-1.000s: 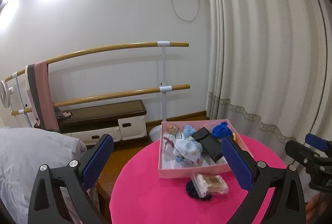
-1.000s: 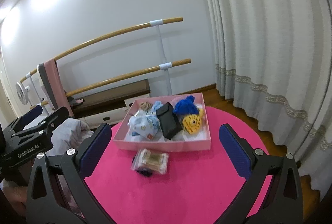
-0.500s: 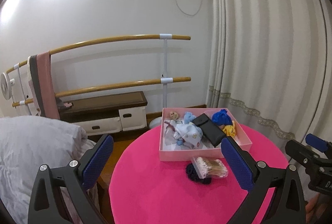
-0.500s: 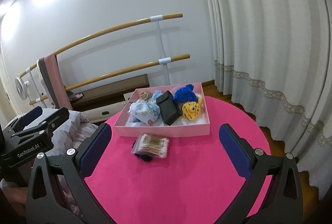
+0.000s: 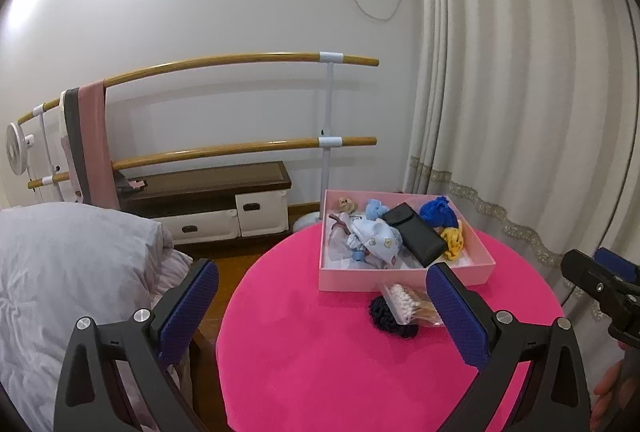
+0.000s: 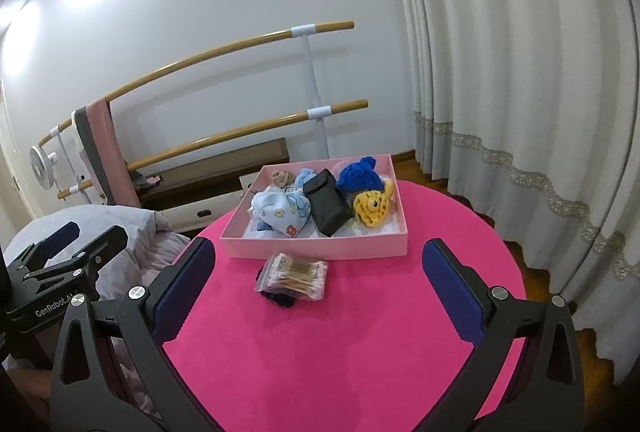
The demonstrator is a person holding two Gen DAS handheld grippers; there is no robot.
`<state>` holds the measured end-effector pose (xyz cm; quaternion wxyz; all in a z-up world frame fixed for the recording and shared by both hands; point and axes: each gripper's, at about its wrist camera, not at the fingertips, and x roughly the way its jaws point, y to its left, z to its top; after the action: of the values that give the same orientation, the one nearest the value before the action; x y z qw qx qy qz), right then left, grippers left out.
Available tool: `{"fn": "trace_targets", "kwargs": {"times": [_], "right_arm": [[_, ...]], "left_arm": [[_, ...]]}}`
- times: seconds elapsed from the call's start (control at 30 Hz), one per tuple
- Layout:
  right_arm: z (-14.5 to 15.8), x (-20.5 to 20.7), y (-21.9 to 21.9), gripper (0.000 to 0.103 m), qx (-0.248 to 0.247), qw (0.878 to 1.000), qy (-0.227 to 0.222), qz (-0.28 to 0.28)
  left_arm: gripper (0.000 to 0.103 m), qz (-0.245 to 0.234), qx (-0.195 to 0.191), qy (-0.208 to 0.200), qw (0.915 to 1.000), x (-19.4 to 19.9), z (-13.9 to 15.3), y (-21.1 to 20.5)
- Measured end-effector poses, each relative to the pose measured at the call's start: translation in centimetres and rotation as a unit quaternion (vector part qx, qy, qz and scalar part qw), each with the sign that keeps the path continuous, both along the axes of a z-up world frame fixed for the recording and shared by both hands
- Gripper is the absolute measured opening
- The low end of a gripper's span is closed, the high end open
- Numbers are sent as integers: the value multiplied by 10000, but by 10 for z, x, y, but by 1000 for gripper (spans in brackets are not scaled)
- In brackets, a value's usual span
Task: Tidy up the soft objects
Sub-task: 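Withdraw both tools from the box and hold above the table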
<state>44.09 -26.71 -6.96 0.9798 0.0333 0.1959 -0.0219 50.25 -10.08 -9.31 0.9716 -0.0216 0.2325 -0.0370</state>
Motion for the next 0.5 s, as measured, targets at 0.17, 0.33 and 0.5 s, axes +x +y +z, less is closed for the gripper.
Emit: {"fn": "trace_targets", "kwargs": {"times": [0.17, 0.33, 0.5], "right_arm": [[-2, 7, 3, 103, -8, 10000, 57, 2], [-8, 14, 5, 103, -3, 9999, 130, 19], [-17, 24, 6, 103, 20, 9997, 250, 28]], "left_arm": [[103, -1, -21, 58, 10000, 1, 1, 1], [103, 0, -42, 107, 9999, 5, -1, 5], [103, 36, -45, 157, 9999, 8, -4, 10]]}}
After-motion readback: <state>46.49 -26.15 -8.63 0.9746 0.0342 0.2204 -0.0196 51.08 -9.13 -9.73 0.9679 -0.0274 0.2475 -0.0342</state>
